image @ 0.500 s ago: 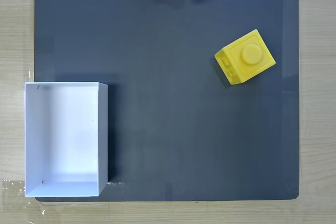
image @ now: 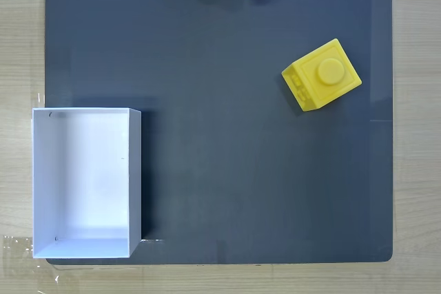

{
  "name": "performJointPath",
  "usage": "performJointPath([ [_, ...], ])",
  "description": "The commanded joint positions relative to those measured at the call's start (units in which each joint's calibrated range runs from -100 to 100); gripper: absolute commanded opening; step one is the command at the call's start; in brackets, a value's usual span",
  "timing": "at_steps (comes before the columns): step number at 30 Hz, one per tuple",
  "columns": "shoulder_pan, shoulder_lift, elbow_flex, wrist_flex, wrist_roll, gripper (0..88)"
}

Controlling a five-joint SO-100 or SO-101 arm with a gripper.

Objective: Grasp a yellow block and put it in the box

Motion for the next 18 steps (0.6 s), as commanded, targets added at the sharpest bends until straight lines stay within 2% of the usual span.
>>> performJointPath([
  [1,-0.14,0.17,-1.37,0.56,-0.08,1.0],
  [11,-0.31,0.85,-1.64,-0.31,0.34,1.0],
  [14,0.19,3.90,-3.18,-4.94,0.39,1.0],
  [18,-0.48,16.53,-12.76,-14.62,0.39,1.0],
])
